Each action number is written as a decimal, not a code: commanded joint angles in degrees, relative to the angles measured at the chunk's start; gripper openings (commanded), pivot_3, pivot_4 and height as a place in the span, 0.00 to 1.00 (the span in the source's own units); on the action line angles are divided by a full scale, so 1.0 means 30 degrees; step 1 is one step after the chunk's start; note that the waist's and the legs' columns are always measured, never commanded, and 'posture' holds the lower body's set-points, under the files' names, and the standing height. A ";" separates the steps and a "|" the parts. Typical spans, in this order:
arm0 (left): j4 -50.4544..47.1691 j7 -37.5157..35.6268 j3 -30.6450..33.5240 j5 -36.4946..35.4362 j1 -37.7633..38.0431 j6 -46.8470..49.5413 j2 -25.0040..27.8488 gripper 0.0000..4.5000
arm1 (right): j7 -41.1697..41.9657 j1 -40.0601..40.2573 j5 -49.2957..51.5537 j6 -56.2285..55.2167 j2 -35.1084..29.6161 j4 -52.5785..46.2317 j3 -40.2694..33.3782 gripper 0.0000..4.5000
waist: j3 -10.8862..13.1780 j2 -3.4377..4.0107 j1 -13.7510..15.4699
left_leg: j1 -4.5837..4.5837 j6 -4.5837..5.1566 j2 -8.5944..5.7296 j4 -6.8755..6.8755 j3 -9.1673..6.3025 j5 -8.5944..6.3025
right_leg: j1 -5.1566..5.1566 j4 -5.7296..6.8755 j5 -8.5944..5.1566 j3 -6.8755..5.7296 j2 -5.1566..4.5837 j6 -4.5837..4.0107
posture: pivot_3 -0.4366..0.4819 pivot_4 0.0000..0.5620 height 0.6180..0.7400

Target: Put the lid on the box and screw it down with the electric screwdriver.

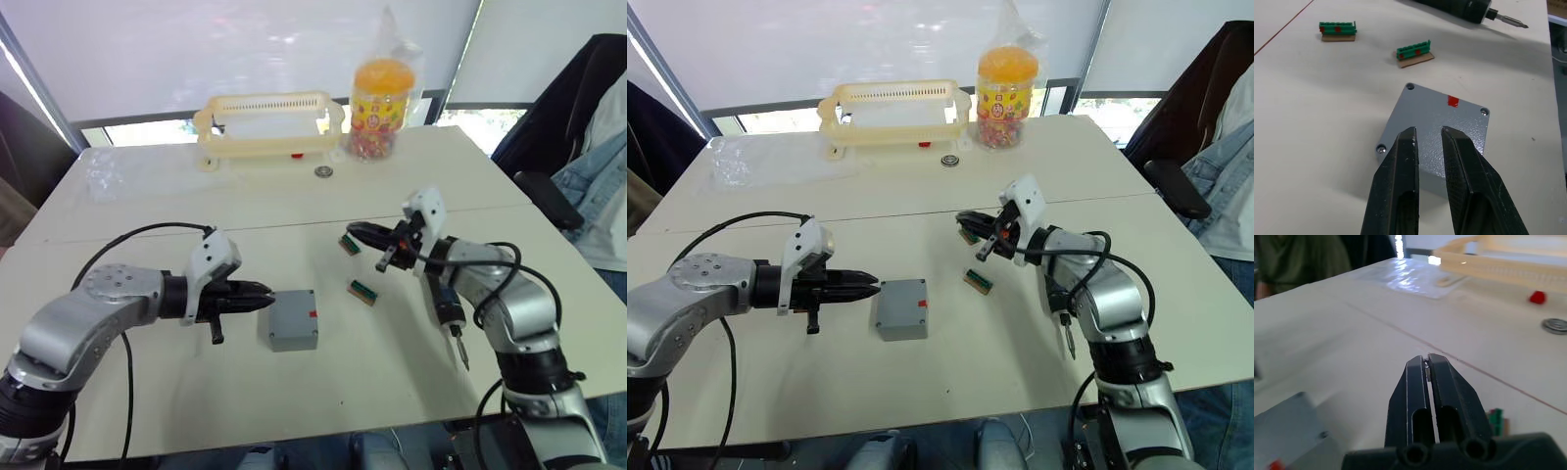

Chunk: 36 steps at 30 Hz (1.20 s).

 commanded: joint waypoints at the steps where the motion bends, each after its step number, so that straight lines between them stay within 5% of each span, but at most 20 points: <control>1: -0.0184 -0.0585 -0.0018 0.0103 0.0056 -0.0392 0.0506 0.17 | -0.0093 0.0495 0.0196 0.0396 -0.0147 -0.2383 0.1002 0.01 | 0.0000 0.0000 0.0018 | 0.0000 0.0000 0.0001 0.0000 -0.0001 0.0000 | 0.0000 0.0001 0.0000 -0.0001 0.0001 -0.0001 | 0.48 0.27 1.00; 13: 0.0215 -0.0782 0.0014 0.0897 0.0687 -0.0909 0.0924 0.17 | -0.0217 0.1392 -0.1533 -0.1537 0.0317 -0.1621 0.3968 0.01 | -0.0003 -0.0005 0.0159 | 0.0000 -0.0001 0.0000 0.0013 0.0001 0.0001 | 0.0010 -0.0004 -0.0001 -0.0001 -0.0002 -0.0002 | 0.48 0.27 1.00; 36: -0.0218 -0.0232 0.0086 0.0746 0.1066 -0.0822 0.0725 0.17 | 0.0648 0.1860 -0.2566 -0.2453 0.0007 -0.0483 0.4485 0.01 | -0.0003 -0.0005 0.0167 | 0.0000 -0.0001 0.0000 0.0013 -0.0002 0.0002 | 0.0009 -0.0002 0.0000 -0.0003 -0.0001 -0.0003 | 0.48 0.27 1.00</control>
